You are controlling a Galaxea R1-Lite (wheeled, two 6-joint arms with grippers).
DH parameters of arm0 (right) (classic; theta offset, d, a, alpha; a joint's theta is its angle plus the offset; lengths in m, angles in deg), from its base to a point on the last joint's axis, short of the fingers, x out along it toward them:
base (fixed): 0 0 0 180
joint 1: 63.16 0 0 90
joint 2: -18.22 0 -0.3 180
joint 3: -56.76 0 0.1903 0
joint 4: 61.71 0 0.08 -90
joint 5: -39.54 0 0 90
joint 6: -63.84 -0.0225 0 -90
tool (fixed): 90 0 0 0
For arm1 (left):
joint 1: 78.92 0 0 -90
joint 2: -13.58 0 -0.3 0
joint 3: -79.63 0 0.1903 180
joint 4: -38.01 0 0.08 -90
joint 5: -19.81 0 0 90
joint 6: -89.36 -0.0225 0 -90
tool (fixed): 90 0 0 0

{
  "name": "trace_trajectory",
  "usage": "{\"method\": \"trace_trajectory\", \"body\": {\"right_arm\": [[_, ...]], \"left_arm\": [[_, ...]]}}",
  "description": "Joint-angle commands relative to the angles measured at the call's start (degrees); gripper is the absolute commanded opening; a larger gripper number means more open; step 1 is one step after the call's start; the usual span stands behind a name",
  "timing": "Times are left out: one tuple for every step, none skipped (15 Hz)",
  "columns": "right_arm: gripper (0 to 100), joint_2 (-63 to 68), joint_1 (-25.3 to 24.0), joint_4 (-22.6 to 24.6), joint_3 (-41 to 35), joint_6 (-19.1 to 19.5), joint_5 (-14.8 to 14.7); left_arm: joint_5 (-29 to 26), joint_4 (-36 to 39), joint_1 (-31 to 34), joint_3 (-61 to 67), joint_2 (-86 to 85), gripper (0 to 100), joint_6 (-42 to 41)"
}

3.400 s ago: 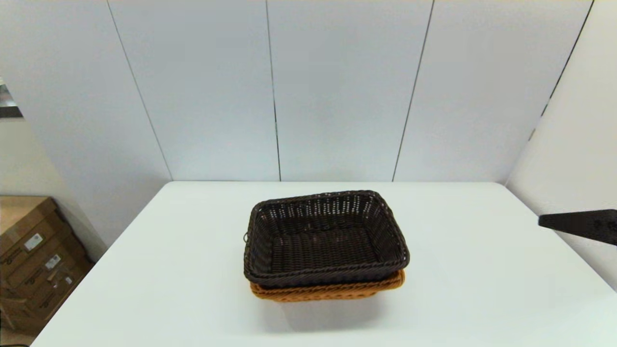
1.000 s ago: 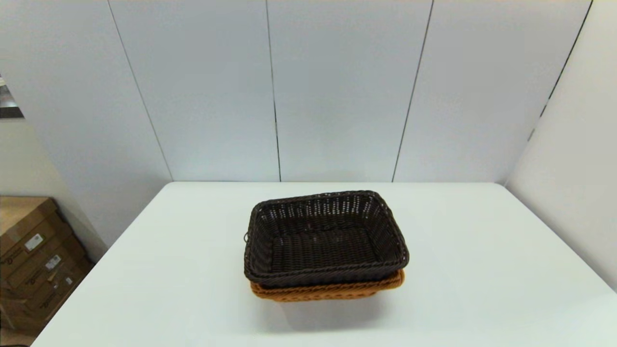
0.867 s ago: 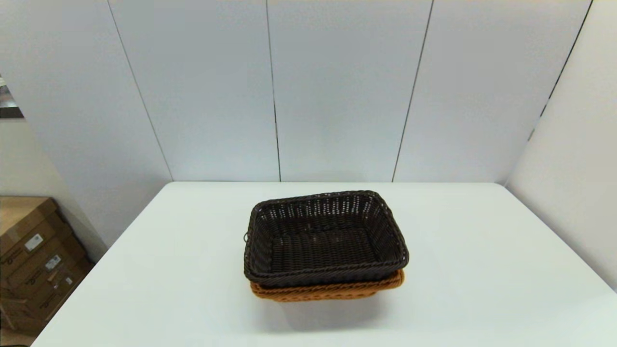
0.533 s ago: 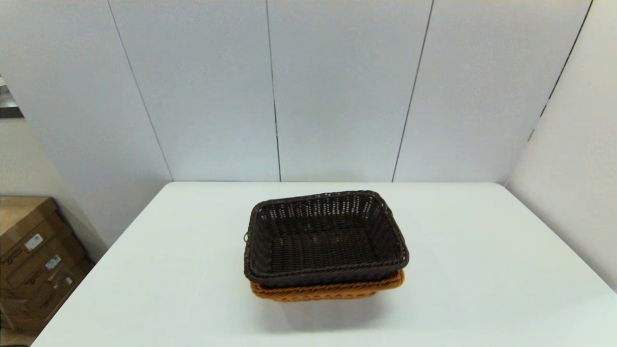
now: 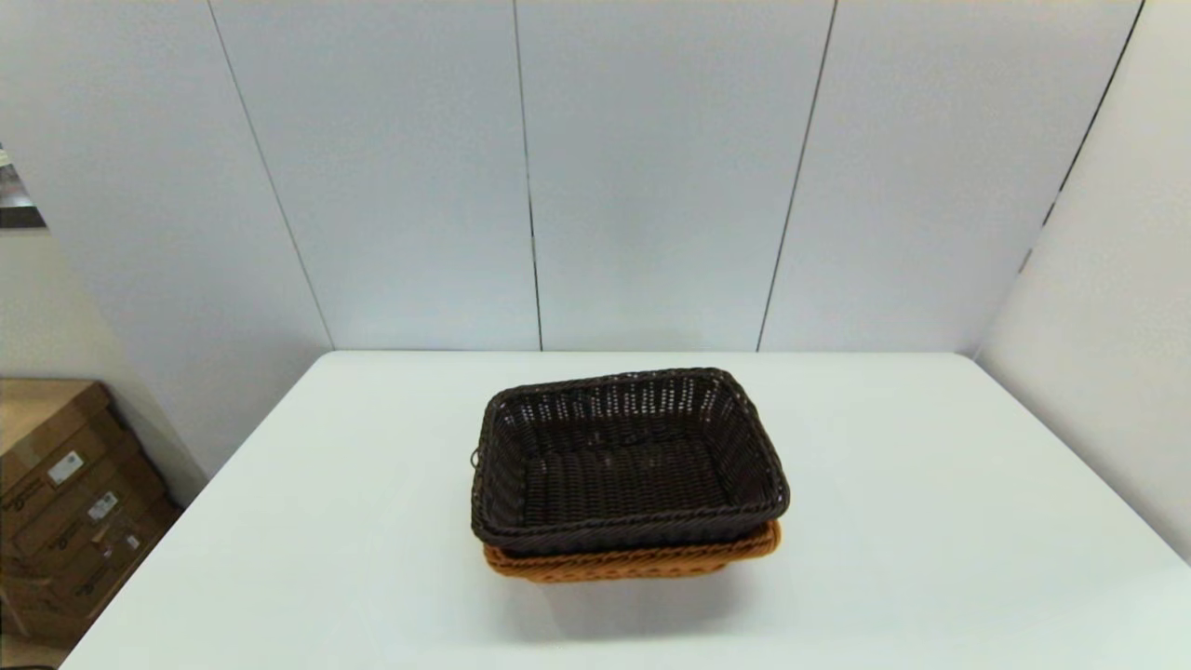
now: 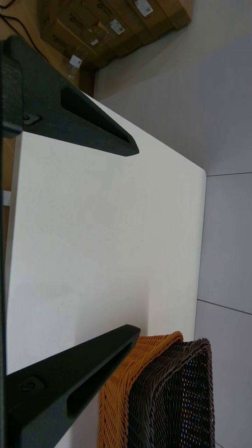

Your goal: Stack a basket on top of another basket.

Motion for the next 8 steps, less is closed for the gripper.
{"method": "trace_trajectory", "body": {"right_arm": [[100, 0.0, 0.0, -0.1, 0.0, -0.3, -0.1], [100, 0.0, 0.0, -0.1, 0.0, -0.2, -0.1], [100, 0.0, 0.0, -0.1, 0.0, -0.2, 0.0], [100, 0.0, 0.0, -0.1, -0.1, -0.2, 0.0], [100, 0.0, 0.0, -0.1, -0.1, -0.3, -0.1], [100, 0.0, 0.0, -0.1, 0.0, -0.5, -0.3], [100, 0.0, 0.0, -0.1, 0.0, -1.6, -0.3], [100, 0.0, 0.0, 0.0, 0.0, -3.4, -0.5]], "left_arm": [[0.0, 0.0, 0.0, 0.1, 0.0, 100, 0.1], [0.0, 0.0, 0.0, 0.1, 0.0, 100, 0.1], [0.0, 0.0, 0.0, 0.1, 0.0, 100, 0.1], [0.0, 0.0, 0.0, 0.1, 0.0, 100, 0.1], [0.0, 0.0, 0.0, 0.1, 0.0, 100, 0.1], [0.0, 0.0, 0.0, 0.1, 0.0, 100, 0.1], [0.0, 0.0, 0.0, 0.1, 0.0, 100, 0.1], [0.0, 0.0, 0.0, 0.1, 0.0, 100, 0.1]]}}
